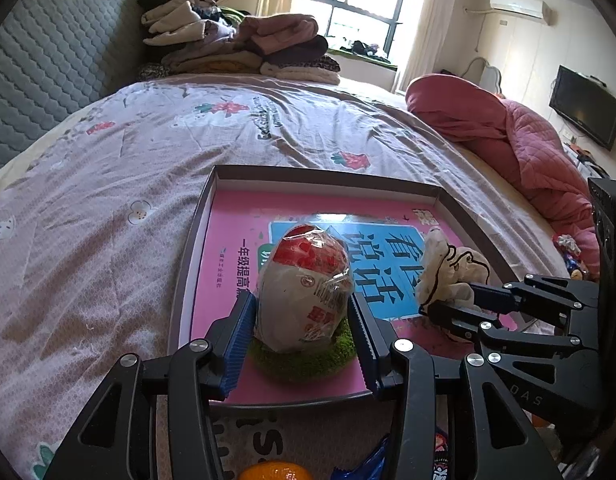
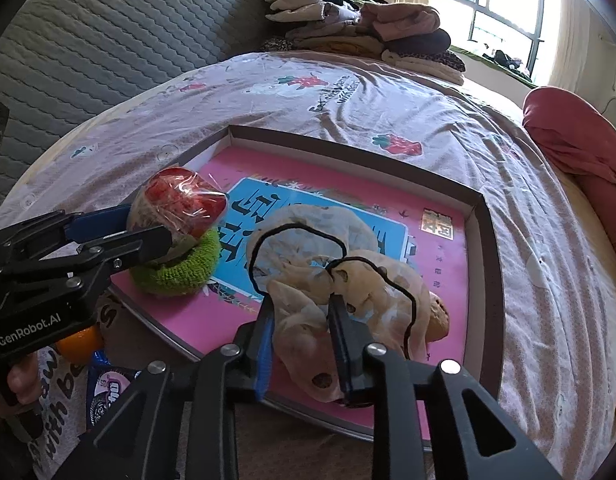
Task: Organize objects
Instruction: 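Release the candy bag onto the green ring with the left tool while the right tool drops the pouch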
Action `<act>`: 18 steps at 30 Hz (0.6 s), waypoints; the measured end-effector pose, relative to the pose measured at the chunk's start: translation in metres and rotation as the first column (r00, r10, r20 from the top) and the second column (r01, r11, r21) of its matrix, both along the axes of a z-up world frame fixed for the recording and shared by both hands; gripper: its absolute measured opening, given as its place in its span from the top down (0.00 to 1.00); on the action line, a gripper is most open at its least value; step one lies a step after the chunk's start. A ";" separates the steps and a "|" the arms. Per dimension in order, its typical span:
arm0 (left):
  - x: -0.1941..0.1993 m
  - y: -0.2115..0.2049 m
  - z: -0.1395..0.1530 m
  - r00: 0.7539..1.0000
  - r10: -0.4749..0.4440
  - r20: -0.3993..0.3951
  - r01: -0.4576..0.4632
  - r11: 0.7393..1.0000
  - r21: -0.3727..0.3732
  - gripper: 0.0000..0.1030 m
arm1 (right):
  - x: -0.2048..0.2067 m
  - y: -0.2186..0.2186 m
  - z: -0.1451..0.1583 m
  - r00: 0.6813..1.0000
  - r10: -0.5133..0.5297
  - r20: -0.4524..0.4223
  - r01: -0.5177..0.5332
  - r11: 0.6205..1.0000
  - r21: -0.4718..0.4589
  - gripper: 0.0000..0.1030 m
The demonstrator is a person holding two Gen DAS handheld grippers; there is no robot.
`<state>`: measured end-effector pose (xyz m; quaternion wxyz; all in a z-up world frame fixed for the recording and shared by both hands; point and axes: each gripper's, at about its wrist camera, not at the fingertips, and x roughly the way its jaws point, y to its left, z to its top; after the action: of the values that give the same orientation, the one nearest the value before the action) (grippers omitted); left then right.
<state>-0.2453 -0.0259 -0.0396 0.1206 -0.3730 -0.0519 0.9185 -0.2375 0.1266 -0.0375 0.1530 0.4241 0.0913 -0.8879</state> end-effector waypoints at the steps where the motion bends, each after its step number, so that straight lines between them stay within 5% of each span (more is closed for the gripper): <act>1: 0.000 0.000 0.000 1.000 0.001 0.001 -0.001 1.000 -0.002 0.53 | 0.000 0.000 0.000 1.000 -0.001 0.001 0.001 1.000 0.001 0.71; 11: 0.002 -0.001 0.001 1.000 0.004 -0.012 -0.005 1.000 -0.003 0.51 | -0.001 0.007 0.008 0.999 -0.030 -0.034 0.030 1.000 0.006 0.59; 14: 0.003 -0.004 0.004 1.000 0.008 -0.021 -0.008 1.000 0.005 0.42 | 0.000 0.008 0.011 0.999 -0.033 -0.039 0.033 0.999 0.004 0.58; 18: 0.005 -0.006 0.008 0.999 0.013 -0.032 -0.012 1.000 0.015 0.42 | 0.001 0.009 0.016 0.998 -0.035 -0.051 0.035 0.999 -0.002 0.57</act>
<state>-0.2401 -0.0322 -0.0319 0.1184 -0.3569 -0.0589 0.9247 -0.2361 0.1359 -0.0212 0.1350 0.4026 0.0874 -0.9011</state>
